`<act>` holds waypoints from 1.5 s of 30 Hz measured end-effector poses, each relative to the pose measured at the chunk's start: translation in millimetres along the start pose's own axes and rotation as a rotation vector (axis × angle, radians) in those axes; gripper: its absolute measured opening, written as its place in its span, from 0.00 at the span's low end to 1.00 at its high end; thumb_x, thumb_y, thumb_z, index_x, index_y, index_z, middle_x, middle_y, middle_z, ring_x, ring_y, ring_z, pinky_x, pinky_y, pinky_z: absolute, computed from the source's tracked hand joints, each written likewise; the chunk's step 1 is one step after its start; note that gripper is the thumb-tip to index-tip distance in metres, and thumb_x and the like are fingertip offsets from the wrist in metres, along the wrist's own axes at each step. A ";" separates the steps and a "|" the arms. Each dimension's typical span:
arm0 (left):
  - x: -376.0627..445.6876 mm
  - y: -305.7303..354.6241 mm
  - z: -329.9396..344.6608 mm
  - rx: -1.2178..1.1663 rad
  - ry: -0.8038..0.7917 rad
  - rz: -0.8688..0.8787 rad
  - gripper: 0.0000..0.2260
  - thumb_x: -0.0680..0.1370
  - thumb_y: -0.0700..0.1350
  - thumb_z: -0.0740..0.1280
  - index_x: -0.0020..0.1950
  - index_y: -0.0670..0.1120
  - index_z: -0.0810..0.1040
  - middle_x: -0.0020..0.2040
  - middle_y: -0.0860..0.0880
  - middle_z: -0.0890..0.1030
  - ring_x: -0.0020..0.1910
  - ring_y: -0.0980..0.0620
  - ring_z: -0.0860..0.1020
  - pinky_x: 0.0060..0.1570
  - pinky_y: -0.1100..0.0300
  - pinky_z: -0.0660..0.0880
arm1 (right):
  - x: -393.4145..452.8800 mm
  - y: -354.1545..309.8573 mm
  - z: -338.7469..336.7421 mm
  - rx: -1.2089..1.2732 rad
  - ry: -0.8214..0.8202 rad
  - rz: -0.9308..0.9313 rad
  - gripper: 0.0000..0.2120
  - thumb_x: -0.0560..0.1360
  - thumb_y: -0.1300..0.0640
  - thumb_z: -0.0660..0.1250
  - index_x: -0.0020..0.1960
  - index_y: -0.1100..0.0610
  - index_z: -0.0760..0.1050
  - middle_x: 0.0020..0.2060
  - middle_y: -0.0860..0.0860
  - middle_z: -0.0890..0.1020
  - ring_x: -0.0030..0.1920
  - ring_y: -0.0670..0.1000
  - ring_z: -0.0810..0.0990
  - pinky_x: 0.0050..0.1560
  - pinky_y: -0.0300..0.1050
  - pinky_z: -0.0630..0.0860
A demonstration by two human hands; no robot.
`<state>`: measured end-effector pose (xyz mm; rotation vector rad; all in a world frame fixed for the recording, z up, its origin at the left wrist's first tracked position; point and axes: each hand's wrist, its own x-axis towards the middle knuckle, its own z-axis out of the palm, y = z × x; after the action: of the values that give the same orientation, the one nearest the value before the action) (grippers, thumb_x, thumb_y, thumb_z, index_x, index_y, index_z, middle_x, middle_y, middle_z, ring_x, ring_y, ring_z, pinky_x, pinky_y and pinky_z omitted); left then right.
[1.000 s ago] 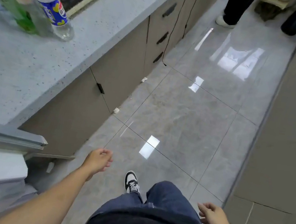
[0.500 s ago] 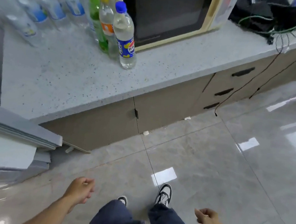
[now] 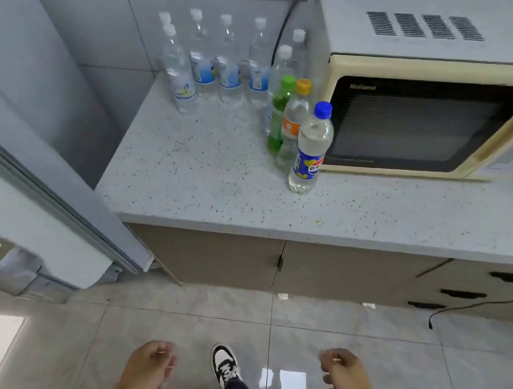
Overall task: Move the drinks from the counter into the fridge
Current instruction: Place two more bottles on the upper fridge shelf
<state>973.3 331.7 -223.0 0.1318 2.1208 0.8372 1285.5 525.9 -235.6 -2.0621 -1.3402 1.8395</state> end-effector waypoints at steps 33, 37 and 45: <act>90.5 388.9 34.4 -0.242 0.037 0.694 0.07 0.78 0.50 0.66 0.54 0.61 0.77 0.48 0.54 0.81 0.43 0.56 0.83 0.44 0.52 0.83 | -11.3 -410.1 32.1 -0.278 0.135 -1.375 0.03 0.76 0.57 0.70 0.48 0.55 0.81 0.37 0.42 0.78 0.34 0.47 0.76 0.36 0.36 0.74; 92.7 423.5 45.2 -0.236 0.012 0.730 0.08 0.76 0.51 0.66 0.53 0.61 0.78 0.50 0.50 0.80 0.44 0.51 0.82 0.43 0.49 0.83 | -24.9 -442.5 23.0 -0.330 0.170 -1.484 0.05 0.76 0.57 0.70 0.50 0.56 0.80 0.41 0.47 0.81 0.39 0.46 0.78 0.40 0.38 0.76; 114.4 520.4 33.1 -0.070 0.048 0.834 0.17 0.78 0.52 0.67 0.66 0.58 0.72 0.54 0.61 0.75 0.51 0.59 0.78 0.45 0.59 0.80 | -15.2 -567.2 -9.6 -0.779 0.345 -1.358 0.09 0.78 0.59 0.65 0.55 0.56 0.81 0.51 0.51 0.84 0.48 0.51 0.80 0.51 0.43 0.75</act>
<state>825.4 792.6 2.1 1.0139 2.0624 1.3856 986.8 871.0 101.8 -0.8456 -2.5292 0.3838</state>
